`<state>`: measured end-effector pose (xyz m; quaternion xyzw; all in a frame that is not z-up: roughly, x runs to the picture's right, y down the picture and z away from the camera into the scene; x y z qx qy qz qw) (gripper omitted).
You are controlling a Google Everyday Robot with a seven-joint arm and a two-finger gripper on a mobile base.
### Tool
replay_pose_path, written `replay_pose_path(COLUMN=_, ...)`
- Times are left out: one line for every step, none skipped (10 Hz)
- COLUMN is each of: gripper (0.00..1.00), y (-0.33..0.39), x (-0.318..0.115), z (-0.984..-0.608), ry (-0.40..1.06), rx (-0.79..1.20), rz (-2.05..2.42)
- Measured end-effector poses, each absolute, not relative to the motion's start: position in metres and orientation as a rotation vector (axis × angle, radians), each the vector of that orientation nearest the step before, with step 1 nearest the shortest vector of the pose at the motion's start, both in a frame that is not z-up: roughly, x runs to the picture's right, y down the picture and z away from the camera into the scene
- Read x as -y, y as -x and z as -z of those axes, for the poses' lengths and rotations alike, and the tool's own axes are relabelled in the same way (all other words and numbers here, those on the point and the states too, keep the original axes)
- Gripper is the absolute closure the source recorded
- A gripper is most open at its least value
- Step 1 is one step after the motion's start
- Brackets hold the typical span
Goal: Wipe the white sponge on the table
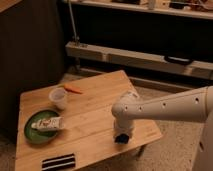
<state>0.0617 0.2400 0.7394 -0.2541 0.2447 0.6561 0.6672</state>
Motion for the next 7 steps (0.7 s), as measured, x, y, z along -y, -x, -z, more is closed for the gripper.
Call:
replay_pose_path(gripper=0.67, y=-0.043, x=-0.242, z=-0.734, ry=0.588, rx=-0.528, rz=-1.457)
replay_pose_path(gripper=0.67, y=-0.018, x=-0.246, z=-0.728, ry=0.606, rx=-0.501, rz=-1.427)
replay_pose_path(gripper=0.67, y=0.011, x=-0.249, z=-0.724, ry=0.631, rx=-0.472, rz=-1.389)
replay_pose_path(gripper=0.67, y=0.03, x=-0.251, z=-0.725, ry=0.648, rx=-0.454, rz=-1.36)
replay_pose_path(gripper=0.67, y=0.045, x=-0.252, z=-0.729, ry=0.659, rx=-0.441, rz=-1.336)
replay_pose_path(gripper=0.67, y=0.058, x=-0.253, z=-0.738, ry=0.668, rx=-0.434, rz=-1.318)
replay_pose_path(gripper=0.67, y=0.066, x=-0.254, z=-0.748, ry=0.673, rx=-0.44, rz=-1.31)
